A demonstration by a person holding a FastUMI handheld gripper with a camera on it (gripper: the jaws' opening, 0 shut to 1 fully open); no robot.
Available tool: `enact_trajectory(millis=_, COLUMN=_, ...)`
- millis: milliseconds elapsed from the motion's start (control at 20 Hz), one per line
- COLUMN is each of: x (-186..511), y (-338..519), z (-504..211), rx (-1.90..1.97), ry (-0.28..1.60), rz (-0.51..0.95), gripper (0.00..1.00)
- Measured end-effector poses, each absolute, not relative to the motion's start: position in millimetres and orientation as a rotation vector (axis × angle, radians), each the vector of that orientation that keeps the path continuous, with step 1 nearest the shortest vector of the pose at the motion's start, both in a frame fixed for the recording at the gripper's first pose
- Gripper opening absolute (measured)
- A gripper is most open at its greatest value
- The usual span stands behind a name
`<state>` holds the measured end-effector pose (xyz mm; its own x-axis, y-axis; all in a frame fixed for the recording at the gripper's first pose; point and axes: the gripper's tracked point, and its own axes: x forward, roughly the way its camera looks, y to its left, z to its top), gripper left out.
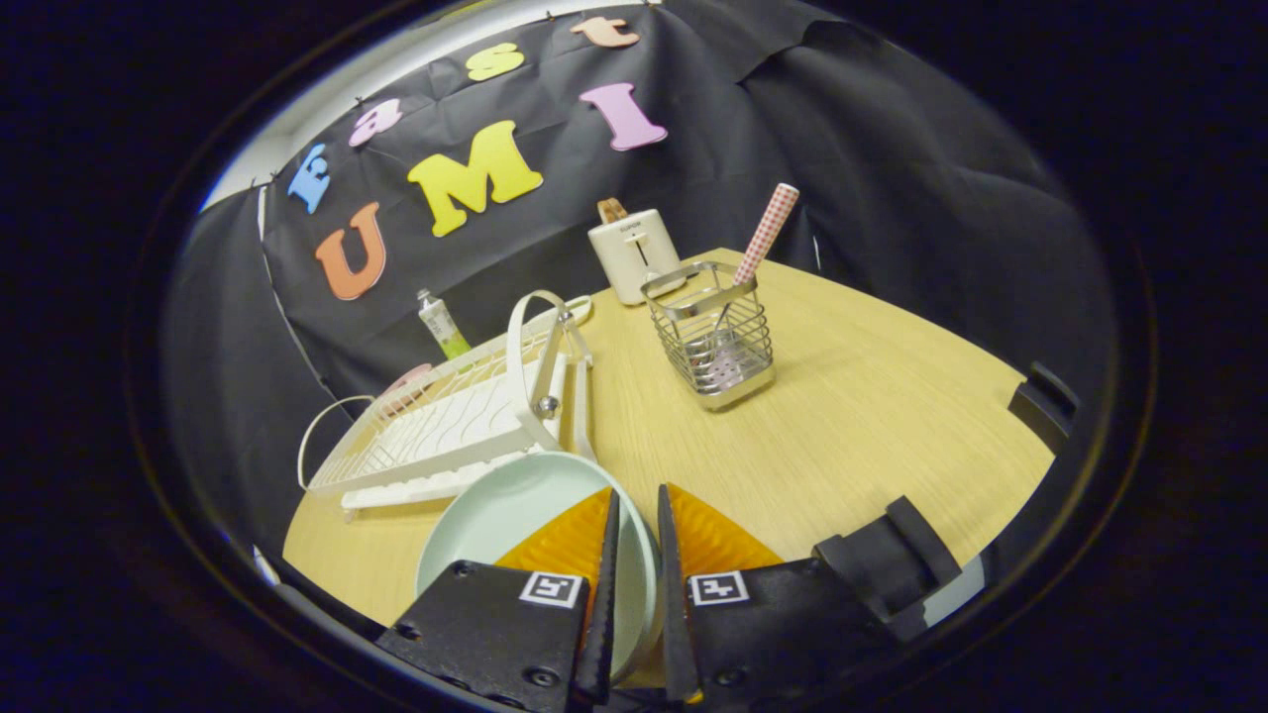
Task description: Take the plate from the dish rack, then take the spoon from the basket and place it into the plate.
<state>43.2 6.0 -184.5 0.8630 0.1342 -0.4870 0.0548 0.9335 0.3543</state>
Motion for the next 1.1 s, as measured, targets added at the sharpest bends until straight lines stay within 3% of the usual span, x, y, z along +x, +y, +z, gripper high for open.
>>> enact_trajectory(millis=250, x=49.0, y=2.9, z=-175.4, rx=0.36, ry=0.495, rz=0.048, gripper=0.42)
enact_trajectory(millis=550, x=48.1, y=-32.8, z=-138.1, rx=0.242, ry=0.351, rz=0.005, gripper=0.73)
enact_trajectory(millis=750, x=49.1, y=-67.3, z=-102.9, rx=0.17, ry=0.22, rz=0.009, gripper=1.0)
enact_trajectory(millis=1100, x=98.8, y=-134.3, z=-78.6, rx=0.104, ry=0.108, rz=0.041, gripper=1.0)
